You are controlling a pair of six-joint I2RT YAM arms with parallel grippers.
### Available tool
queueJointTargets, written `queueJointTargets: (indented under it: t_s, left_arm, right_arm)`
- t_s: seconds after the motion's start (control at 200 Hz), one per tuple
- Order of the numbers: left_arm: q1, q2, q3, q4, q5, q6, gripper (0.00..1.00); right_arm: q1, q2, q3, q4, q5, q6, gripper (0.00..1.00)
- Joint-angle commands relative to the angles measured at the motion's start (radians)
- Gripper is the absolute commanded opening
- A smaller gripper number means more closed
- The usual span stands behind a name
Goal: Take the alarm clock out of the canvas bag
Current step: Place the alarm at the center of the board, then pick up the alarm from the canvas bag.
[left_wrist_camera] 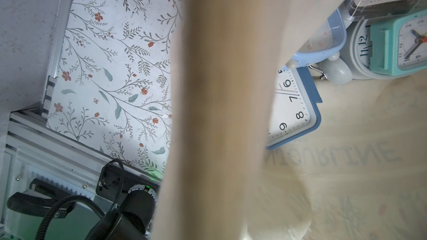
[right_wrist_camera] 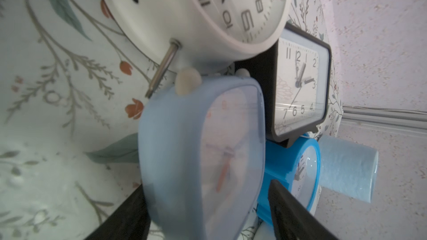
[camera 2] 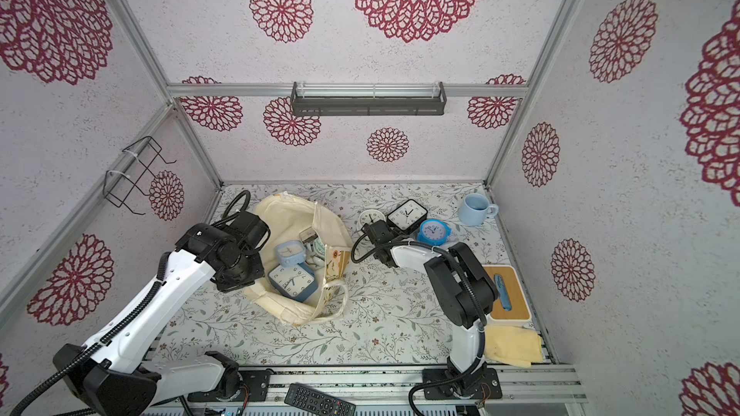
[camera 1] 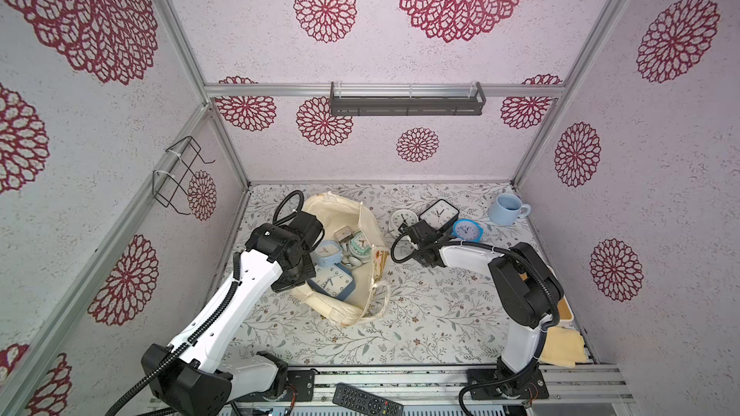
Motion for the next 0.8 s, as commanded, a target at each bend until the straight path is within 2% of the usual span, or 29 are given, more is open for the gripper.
queueJointTargets:
  t_s: [0.0, 0.265, 0.355, 0.435, 0.54, 0.71, 0.796]
  left_arm:
    - [0.008, -0.021, 0.028, 0.021, -0.030, -0.016, 0.00]
    - [0.000, -0.040, 0.017, 0.018, -0.008, -0.024, 0.00]
    - [-0.009, -0.043, 0.017, 0.016, 0.000, -0.026, 0.00]
    - [-0.026, -0.049, 0.013, 0.022, 0.006, -0.024, 0.00]
    - [-0.062, -0.061, -0.011, 0.057, 0.025, -0.012, 0.00]
    - [-0.092, -0.082, -0.061, 0.090, 0.062, -0.012, 0.00]
    - [-0.098, -0.091, -0.069, 0.103, 0.078, -0.016, 0.00]
  right_arm:
    - [-0.002, -0.114, -0.025, -0.013, -0.011, 0.038, 0.80]
    - [-0.005, -0.219, -0.079, -0.041, -0.055, 0.074, 0.84]
    - [-0.008, -0.273, -0.066, -0.063, -0.063, 0.120, 0.84]
    - [-0.013, -0.363, -0.035, -0.099, -0.118, 0.182, 0.83]
    - [-0.013, -0.496, 0.056, -0.190, -0.252, 0.288, 0.80]
    - [0.023, -0.677, 0.170, -0.269, -0.602, 0.495, 0.74]
    - [0.092, -0.721, 0.198, -0.259, -0.671, 0.625, 0.73]
